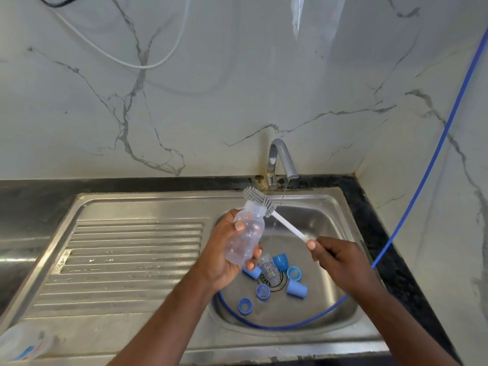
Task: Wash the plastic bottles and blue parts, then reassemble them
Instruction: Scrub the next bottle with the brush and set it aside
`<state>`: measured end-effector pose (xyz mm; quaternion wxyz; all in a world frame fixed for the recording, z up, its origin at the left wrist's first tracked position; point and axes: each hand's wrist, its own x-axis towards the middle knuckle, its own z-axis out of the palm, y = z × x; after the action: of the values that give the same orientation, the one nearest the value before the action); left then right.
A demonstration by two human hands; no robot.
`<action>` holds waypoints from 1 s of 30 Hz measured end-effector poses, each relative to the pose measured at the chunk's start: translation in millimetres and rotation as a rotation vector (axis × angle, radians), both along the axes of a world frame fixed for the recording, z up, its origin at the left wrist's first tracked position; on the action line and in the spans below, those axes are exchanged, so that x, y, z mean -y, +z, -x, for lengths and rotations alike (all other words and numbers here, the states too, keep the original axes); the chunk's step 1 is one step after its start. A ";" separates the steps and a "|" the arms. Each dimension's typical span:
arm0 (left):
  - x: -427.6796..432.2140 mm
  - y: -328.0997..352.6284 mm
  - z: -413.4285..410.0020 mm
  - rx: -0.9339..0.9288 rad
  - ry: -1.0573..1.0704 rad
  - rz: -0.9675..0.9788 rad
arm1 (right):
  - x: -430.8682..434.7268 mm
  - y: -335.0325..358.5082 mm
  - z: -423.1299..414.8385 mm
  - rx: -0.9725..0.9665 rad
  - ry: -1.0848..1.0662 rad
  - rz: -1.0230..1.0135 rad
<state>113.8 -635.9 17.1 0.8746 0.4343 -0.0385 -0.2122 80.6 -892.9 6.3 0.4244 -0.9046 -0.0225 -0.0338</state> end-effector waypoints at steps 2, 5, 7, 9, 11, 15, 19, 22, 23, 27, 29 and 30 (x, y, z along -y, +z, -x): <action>-0.7 1.2 -0.8 0.002 -0.032 0.023 | -2.3 0.3 -3.9 -0.009 0.013 0.007; -6.7 -0.6 -4.4 0.018 -0.060 -0.002 | 9.9 -6.3 1.7 -0.020 0.038 0.009; -7.1 -7.2 -4.3 0.024 -0.099 -0.021 | 14.2 -6.7 2.9 -0.044 0.053 0.014; -5.9 -10.9 -4.3 0.008 -0.114 -0.017 | 8.6 -1.8 -1.6 -0.046 0.060 0.025; -8.4 -8.3 -7.7 0.010 -0.079 -0.025 | 6.3 -0.8 -5.3 -0.048 0.053 0.030; -21.3 -2.8 -22.2 0.152 0.168 -0.430 | 18.5 -1.4 0.7 -0.016 -0.063 0.112; -27.0 -7.1 -28.6 0.377 0.403 -1.031 | 11.7 7.1 9.1 0.025 -0.099 0.239; -27.3 -10.8 -28.4 0.593 0.478 -1.211 | -3.9 12.2 19.4 -0.028 -0.044 0.387; -25.1 -11.4 -27.1 0.638 0.486 -1.285 | -10.2 14.2 22.4 -0.038 -0.047 0.400; -9.2 -15.3 -18.9 0.736 0.498 -1.540 | -41.0 27.8 18.4 -0.050 -0.075 0.473; -7.9 -16.2 -17.2 0.748 0.527 -1.588 | -49.9 31.9 16.9 -0.099 -0.092 0.448; -11.0 -16.3 -17.9 0.727 0.544 -1.607 | -51.7 32.2 20.0 -0.119 -0.097 0.440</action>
<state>131.7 -624.9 0.8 0.2640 0.9450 -0.0485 0.1869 60.6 -841.2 38.5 0.2154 -0.9757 0.0390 0.0049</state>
